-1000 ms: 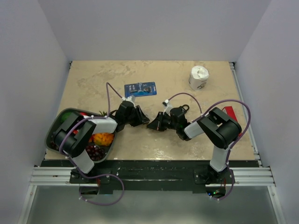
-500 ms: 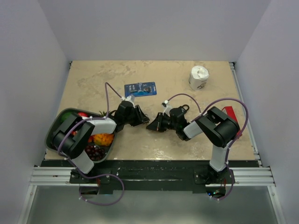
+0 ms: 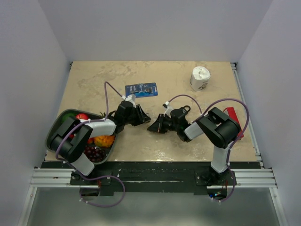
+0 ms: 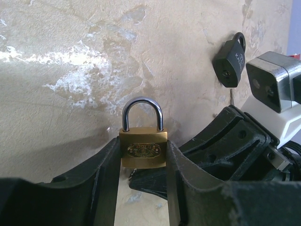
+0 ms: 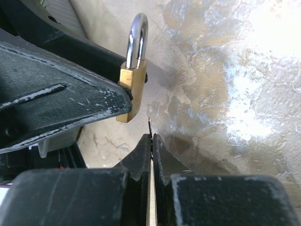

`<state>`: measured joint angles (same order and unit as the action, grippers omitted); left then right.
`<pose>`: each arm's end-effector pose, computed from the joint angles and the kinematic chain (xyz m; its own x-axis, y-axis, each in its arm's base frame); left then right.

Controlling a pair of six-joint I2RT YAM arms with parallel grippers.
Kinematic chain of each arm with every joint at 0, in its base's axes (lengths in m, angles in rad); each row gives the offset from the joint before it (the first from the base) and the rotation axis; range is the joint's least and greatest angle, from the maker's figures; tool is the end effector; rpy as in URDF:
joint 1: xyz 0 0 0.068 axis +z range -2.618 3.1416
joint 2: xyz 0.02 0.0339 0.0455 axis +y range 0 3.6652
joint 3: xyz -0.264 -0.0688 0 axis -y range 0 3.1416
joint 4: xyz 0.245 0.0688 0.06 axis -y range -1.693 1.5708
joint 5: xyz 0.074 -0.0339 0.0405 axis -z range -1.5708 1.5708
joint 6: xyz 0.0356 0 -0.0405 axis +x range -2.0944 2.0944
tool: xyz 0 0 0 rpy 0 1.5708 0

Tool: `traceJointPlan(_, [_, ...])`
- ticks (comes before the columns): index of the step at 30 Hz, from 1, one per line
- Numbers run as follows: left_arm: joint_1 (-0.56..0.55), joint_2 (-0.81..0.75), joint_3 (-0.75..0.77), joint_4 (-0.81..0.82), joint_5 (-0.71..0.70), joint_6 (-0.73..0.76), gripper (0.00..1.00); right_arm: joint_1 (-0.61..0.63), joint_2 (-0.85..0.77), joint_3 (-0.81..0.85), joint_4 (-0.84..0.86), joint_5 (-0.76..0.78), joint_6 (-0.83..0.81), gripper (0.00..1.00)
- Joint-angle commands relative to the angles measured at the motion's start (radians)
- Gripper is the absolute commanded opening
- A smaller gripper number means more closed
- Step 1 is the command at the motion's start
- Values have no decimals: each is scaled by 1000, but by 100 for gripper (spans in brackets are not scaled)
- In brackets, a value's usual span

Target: Unlock with the key

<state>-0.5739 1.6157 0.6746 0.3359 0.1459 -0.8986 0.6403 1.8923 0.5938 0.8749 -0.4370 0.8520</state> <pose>0.2613 -0.1751 0.1524 -0.7964 -0.4070 -0.4474 0.0232 0.7186 -0.6950 0.2508 0.2056 0.1005 -0.8573 0.2116 -0.4694 -0.3121 0.5115 0.8006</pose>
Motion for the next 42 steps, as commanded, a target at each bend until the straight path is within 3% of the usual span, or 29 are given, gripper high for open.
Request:
traceJointPlan(1, [8, -2, 20, 52, 4, 15, 0, -4, -41, 21, -1, 9, -34, 0])
traceJointPlan(42, [8, 32, 19, 107, 73, 26, 0, -5, -36, 52, 1, -2, -42, 0])
